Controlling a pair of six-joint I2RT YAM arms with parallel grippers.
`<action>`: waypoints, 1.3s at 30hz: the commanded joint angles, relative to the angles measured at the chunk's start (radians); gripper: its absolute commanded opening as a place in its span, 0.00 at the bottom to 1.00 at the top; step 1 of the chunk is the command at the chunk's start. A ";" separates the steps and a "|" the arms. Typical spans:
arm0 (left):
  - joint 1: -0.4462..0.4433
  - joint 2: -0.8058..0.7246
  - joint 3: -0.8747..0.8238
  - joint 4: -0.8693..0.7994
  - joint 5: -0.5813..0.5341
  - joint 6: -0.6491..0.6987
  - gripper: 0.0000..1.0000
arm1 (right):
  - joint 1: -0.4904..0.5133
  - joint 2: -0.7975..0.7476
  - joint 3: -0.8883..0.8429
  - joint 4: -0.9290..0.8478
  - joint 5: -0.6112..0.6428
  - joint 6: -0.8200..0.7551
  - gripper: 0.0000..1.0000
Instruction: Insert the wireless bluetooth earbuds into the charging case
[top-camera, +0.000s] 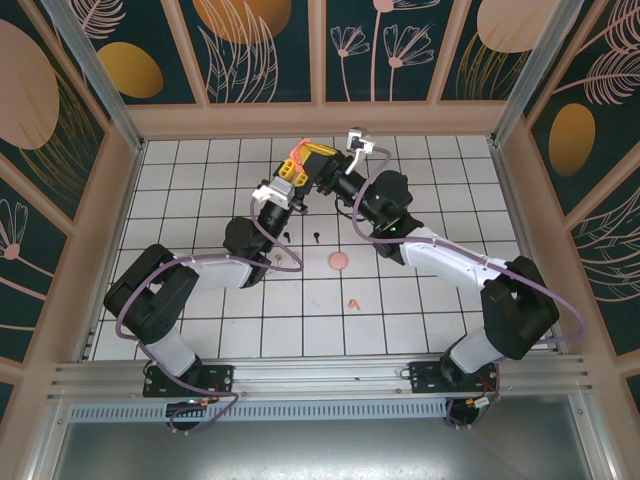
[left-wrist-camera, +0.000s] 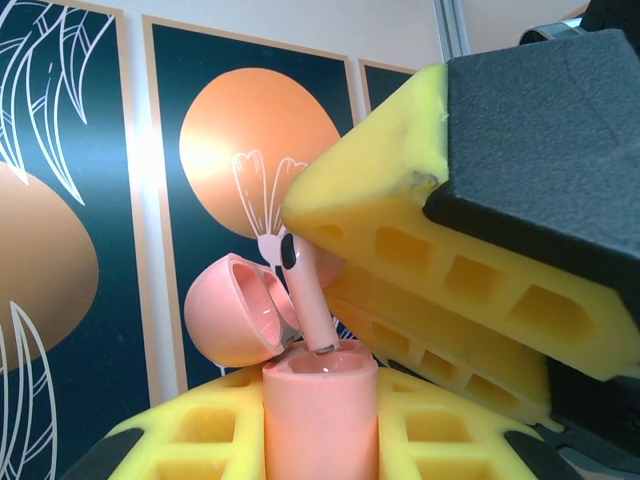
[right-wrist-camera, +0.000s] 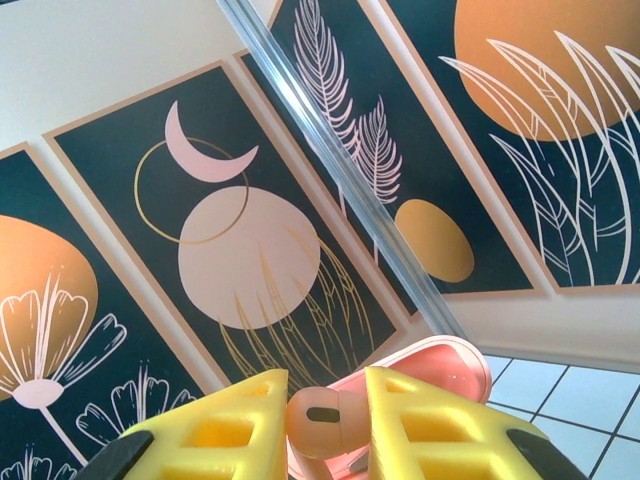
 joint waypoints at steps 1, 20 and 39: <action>-0.006 -0.034 0.038 0.162 0.018 -0.024 0.00 | -0.003 0.031 -0.010 -0.011 -0.041 -0.012 0.22; -0.007 -0.040 0.044 0.150 0.019 -0.018 0.00 | 0.011 0.050 0.018 -0.135 -0.078 -0.114 0.22; -0.007 -0.050 0.043 0.148 0.018 -0.017 0.00 | 0.010 0.059 0.024 -0.178 -0.035 -0.110 0.33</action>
